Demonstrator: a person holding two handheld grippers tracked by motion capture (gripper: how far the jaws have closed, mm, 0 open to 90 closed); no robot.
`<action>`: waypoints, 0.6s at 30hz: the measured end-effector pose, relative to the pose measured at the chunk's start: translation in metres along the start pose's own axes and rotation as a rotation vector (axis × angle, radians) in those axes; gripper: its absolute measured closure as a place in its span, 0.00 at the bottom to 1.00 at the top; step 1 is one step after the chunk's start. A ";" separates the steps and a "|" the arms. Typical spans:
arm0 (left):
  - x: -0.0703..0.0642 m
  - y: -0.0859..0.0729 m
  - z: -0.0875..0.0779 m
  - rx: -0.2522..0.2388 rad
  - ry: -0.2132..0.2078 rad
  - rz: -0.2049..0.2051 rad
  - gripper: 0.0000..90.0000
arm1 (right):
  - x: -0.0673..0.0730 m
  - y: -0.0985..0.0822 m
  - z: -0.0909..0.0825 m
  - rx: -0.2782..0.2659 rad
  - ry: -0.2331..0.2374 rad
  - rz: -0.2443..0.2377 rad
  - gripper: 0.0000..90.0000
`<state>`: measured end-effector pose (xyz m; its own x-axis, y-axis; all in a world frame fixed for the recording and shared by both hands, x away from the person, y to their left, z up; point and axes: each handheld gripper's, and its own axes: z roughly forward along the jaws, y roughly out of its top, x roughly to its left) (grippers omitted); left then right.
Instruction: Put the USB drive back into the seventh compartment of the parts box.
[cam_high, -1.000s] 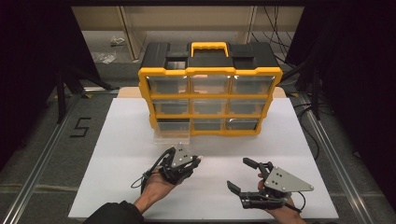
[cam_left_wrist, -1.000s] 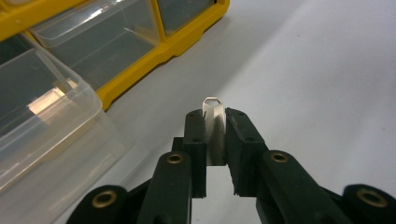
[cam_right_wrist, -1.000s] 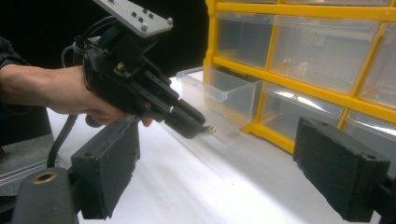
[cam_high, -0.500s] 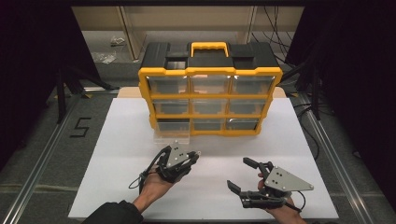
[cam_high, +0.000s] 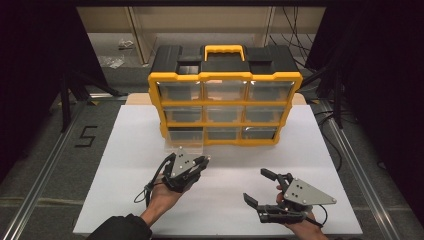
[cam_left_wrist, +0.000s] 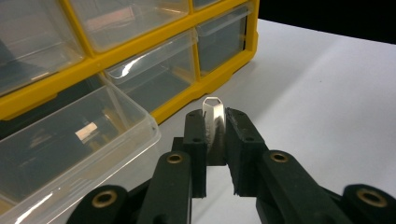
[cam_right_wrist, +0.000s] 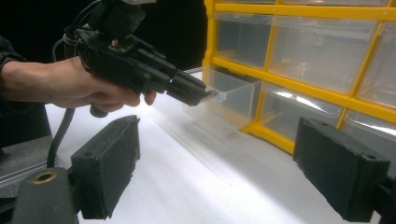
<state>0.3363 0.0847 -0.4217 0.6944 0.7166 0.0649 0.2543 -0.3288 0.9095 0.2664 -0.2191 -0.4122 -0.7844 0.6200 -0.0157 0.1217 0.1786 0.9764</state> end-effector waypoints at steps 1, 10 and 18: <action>0.000 0.000 0.000 -0.001 0.001 0.000 0.88 | 0.000 0.000 0.000 0.000 0.001 -0.001 0.17; 0.005 0.002 -0.004 -0.041 0.032 -0.019 0.88 | 0.000 0.000 0.000 0.000 0.000 -0.001 0.17; 0.013 0.003 -0.008 -0.073 0.062 -0.059 0.88 | 0.000 0.000 0.000 -0.001 0.001 -0.001 0.17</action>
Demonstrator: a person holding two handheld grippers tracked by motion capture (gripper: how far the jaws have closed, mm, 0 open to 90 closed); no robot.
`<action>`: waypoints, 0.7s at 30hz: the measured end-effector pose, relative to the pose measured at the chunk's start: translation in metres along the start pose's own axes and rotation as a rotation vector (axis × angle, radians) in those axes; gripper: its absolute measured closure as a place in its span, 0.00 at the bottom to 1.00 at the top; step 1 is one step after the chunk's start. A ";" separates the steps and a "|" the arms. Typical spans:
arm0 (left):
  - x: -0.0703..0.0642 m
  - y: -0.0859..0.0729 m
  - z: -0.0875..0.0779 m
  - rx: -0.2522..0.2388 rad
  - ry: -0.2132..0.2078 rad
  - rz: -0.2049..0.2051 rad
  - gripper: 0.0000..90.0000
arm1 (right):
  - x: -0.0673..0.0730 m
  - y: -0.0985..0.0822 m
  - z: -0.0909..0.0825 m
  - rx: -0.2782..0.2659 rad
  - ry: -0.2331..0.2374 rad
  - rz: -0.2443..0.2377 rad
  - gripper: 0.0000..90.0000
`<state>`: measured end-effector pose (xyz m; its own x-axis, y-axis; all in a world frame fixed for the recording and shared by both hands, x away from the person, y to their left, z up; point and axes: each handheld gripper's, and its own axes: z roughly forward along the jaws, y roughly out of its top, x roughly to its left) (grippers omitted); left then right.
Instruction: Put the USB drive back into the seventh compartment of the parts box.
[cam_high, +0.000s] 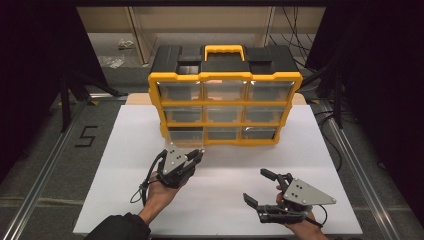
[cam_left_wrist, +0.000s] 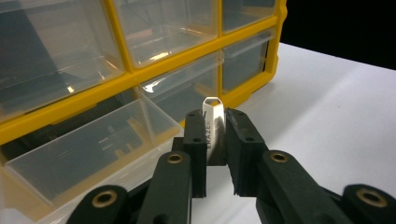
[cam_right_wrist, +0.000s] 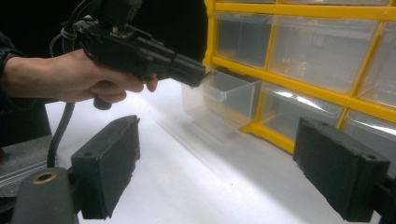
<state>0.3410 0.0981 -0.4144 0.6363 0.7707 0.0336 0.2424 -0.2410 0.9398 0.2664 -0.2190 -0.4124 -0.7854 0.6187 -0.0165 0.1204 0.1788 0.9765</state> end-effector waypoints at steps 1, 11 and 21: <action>0.001 0.000 0.000 -0.002 0.002 -0.003 0.88 | 0.000 0.000 0.000 0.000 -0.001 0.000 0.17; 0.008 0.002 -0.002 -0.019 0.024 -0.027 0.88 | 0.000 0.000 0.000 -0.001 -0.001 -0.002 0.17; 0.021 0.005 -0.001 -0.030 0.062 -0.063 0.88 | 0.001 0.001 0.000 0.000 -0.001 -0.006 0.17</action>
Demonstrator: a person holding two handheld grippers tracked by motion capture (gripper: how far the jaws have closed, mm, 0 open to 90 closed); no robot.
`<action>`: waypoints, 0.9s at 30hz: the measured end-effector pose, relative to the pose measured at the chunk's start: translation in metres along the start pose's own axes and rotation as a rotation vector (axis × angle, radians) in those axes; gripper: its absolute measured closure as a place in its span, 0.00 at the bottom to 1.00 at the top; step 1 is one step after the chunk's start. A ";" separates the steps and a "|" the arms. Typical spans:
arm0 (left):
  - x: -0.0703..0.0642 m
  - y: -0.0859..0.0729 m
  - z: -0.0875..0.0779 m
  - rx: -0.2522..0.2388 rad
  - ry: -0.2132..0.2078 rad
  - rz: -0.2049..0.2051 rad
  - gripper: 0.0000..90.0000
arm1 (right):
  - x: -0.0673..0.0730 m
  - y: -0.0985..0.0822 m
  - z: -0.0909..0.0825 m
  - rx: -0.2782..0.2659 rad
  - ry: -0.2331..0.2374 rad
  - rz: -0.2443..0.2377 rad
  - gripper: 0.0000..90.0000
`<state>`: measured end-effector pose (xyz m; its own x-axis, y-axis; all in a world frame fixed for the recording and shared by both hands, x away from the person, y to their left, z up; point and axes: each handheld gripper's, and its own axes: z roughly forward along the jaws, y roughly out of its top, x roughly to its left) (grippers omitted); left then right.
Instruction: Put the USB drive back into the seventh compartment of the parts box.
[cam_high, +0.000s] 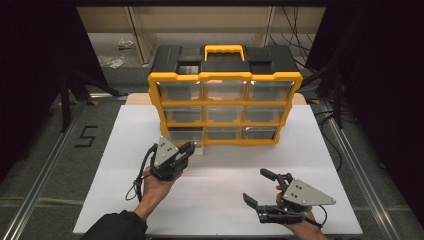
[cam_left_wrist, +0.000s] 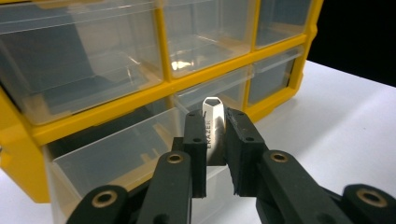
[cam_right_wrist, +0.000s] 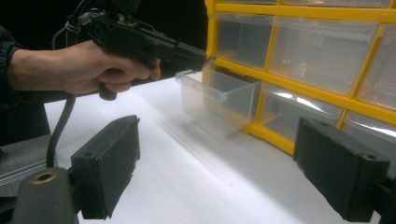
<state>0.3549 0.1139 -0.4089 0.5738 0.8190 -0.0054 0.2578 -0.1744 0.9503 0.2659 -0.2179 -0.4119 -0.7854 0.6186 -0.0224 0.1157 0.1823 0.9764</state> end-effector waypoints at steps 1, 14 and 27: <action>0.001 0.000 0.001 0.000 0.005 -0.004 0.88 | 0.000 0.000 0.000 -0.001 0.000 -0.002 0.17; 0.019 0.001 0.007 0.009 0.057 -0.063 0.88 | 0.000 0.000 0.000 0.000 0.001 -0.002 0.17; 0.030 -0.002 0.017 0.035 0.094 -0.067 0.87 | 0.000 0.000 0.000 0.001 0.000 0.000 0.17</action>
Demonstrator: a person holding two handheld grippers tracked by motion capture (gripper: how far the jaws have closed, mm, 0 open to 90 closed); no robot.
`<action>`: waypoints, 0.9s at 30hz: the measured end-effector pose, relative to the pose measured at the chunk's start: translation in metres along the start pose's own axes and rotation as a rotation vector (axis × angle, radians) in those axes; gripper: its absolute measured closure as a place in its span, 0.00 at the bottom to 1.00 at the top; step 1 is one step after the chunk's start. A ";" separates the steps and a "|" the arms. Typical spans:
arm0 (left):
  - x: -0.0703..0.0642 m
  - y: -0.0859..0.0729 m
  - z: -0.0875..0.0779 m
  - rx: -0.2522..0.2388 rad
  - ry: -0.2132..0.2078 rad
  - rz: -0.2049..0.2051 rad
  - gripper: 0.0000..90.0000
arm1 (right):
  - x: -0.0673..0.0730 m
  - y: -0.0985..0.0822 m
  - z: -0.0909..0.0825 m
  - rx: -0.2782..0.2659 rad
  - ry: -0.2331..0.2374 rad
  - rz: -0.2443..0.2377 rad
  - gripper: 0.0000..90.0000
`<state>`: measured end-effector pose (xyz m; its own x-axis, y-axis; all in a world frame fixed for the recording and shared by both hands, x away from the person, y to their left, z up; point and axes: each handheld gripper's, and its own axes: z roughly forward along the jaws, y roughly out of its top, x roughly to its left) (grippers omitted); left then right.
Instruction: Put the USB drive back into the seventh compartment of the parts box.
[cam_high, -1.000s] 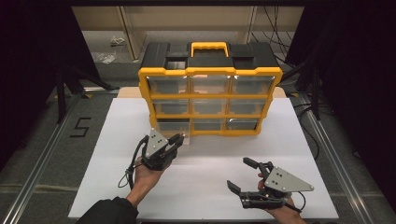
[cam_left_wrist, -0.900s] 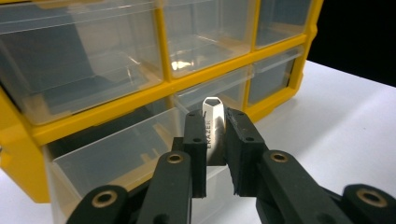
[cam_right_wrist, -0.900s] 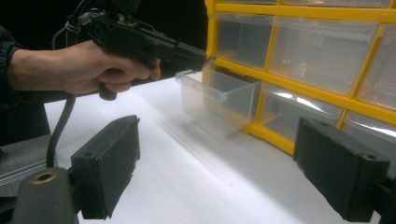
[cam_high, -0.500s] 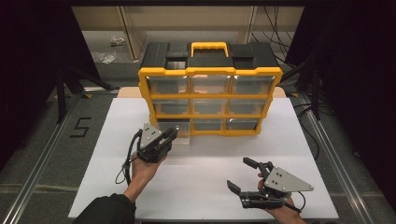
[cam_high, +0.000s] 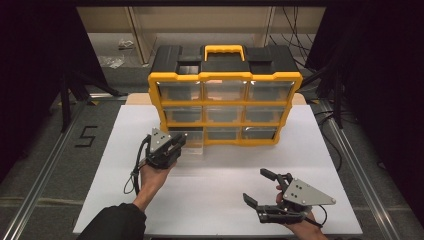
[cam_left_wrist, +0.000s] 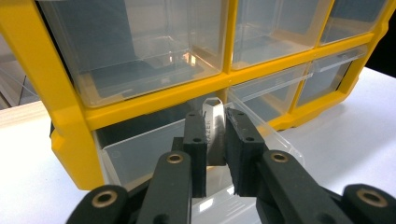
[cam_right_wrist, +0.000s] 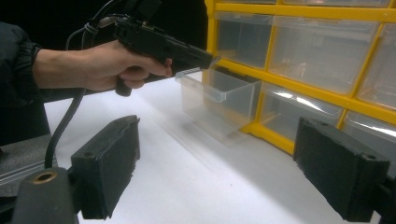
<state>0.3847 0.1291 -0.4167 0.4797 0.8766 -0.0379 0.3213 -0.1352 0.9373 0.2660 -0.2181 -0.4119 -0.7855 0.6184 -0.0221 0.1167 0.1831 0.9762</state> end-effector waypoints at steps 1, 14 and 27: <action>0.000 0.000 0.000 0.000 0.004 -0.002 0.87 | 0.000 0.000 0.000 -0.001 0.000 0.000 0.17; 0.004 -0.001 0.005 0.026 0.034 -0.001 0.87 | 0.000 0.000 0.000 -0.001 -0.001 0.003 0.17; 0.008 -0.001 0.006 0.027 0.037 -0.022 0.77 | 0.000 0.000 0.001 0.001 0.000 0.002 0.17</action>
<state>0.3929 0.1336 -0.4202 0.4421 0.8958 -0.0452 0.3536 -0.1277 0.9266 0.2664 -0.2178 -0.4124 -0.7851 0.6191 -0.0205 0.1185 0.1825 0.9760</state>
